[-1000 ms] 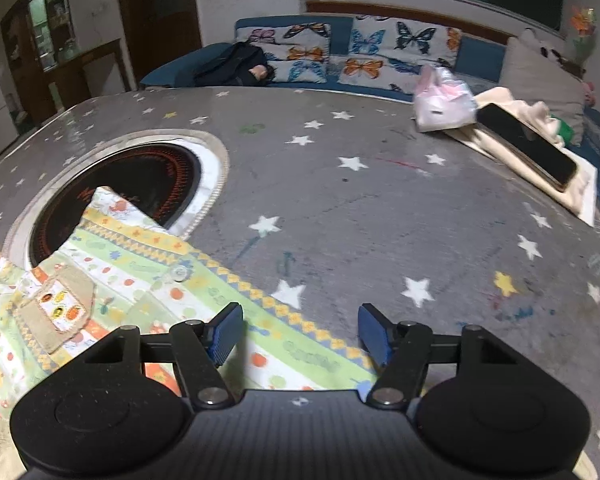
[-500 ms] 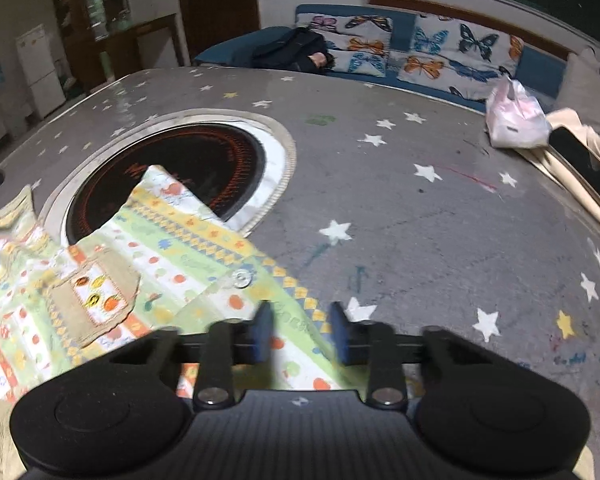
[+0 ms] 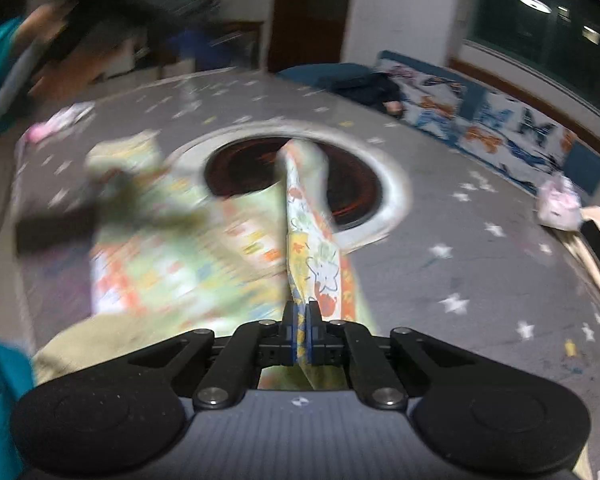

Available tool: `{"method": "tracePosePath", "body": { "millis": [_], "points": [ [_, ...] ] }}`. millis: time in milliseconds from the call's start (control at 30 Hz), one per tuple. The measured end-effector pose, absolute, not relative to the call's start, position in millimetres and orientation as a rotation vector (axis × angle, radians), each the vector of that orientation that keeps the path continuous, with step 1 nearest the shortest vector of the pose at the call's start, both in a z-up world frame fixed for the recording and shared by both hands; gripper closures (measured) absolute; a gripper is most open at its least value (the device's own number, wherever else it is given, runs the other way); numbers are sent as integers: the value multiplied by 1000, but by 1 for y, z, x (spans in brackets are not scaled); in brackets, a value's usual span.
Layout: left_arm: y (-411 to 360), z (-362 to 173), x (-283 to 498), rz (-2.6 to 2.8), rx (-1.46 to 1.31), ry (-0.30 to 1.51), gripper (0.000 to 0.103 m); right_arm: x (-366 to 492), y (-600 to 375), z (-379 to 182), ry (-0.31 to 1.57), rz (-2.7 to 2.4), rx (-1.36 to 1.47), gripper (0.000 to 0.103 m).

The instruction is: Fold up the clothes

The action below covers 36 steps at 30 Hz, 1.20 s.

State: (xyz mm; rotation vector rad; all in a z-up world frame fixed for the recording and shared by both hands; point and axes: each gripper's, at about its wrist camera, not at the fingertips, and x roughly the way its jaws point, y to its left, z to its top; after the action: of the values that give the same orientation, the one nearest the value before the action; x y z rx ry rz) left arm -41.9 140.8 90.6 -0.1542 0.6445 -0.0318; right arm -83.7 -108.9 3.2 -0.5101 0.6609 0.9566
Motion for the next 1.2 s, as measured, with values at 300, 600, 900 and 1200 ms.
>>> {"method": "tracePosePath", "body": {
  "millis": [300,600,900,1200],
  "points": [
    [73,43,-15,-148,-33,753,27,-104,-110,-12,733,1007,-492,94],
    [135,21,-31,36,-15,726,16,-77,-177,15,745,754,-296,66],
    [172,1,-32,55,-69,785,12,-69,-191,7,816,670,-287,54],
    [167,-9,-27,-111,-84,806,14,-70,-193,11,898,705,-287,67]
  ]
}}
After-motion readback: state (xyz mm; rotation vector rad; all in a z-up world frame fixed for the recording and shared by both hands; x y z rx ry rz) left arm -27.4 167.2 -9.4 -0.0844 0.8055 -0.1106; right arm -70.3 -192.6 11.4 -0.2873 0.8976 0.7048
